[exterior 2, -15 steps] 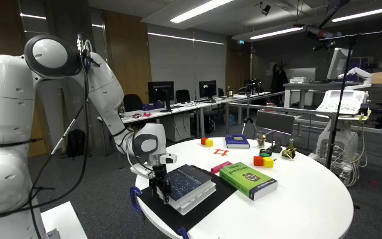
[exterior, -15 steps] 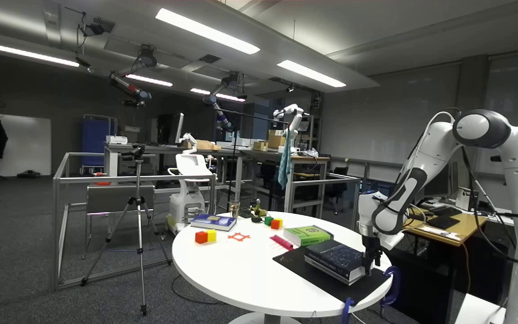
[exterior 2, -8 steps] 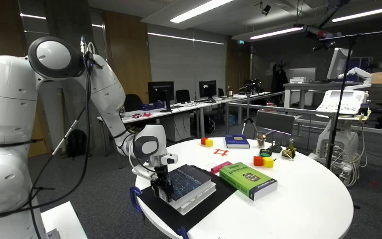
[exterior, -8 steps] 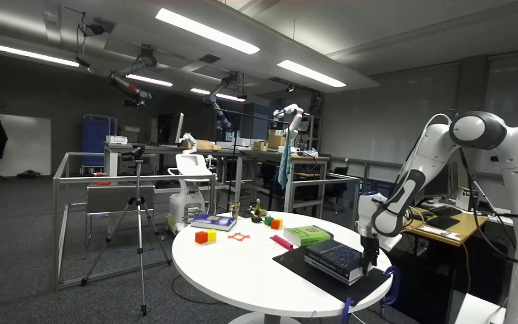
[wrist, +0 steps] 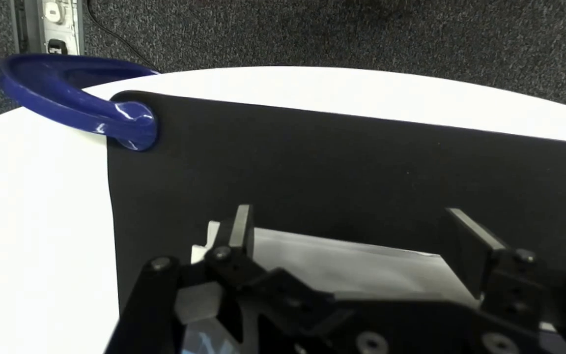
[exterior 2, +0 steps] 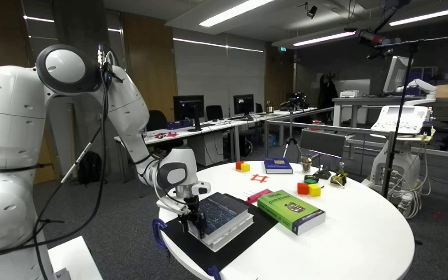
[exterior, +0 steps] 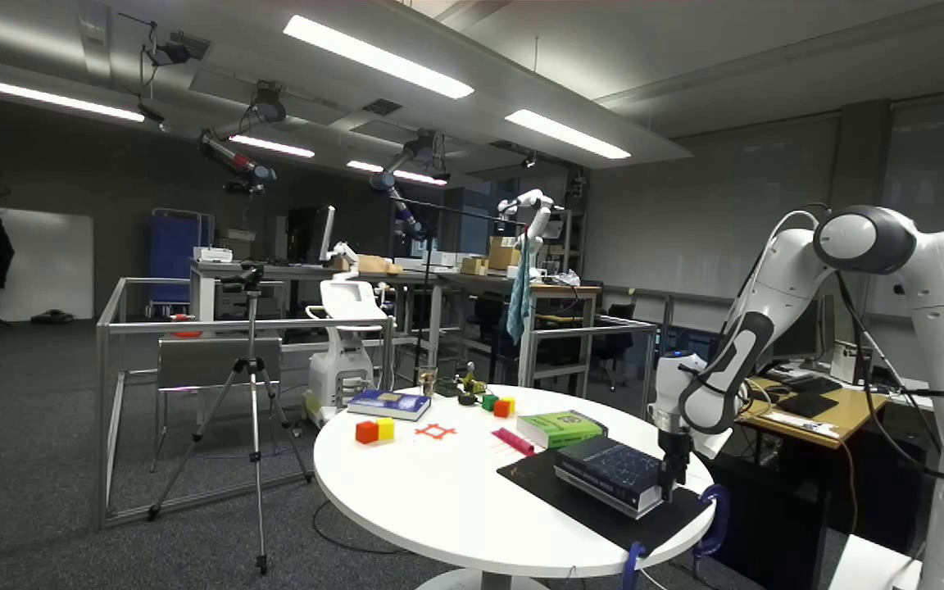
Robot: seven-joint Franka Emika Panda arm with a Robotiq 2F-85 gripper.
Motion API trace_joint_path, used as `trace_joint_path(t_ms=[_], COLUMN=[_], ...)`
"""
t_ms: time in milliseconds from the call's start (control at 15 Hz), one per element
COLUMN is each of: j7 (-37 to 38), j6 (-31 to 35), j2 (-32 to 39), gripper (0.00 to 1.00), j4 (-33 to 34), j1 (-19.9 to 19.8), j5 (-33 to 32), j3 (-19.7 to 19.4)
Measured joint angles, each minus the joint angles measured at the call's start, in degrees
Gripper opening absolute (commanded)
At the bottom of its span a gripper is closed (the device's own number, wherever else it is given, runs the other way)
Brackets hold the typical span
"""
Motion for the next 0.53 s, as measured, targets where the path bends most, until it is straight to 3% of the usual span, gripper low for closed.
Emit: trace_joint_path(t_ms=[533], j7=[-0.77], j6=[1.43], j2=[0.01], gripper=[1.00], j4=[0.62], j1=[-1.08], j5=[0.32], j3=[-0.05])
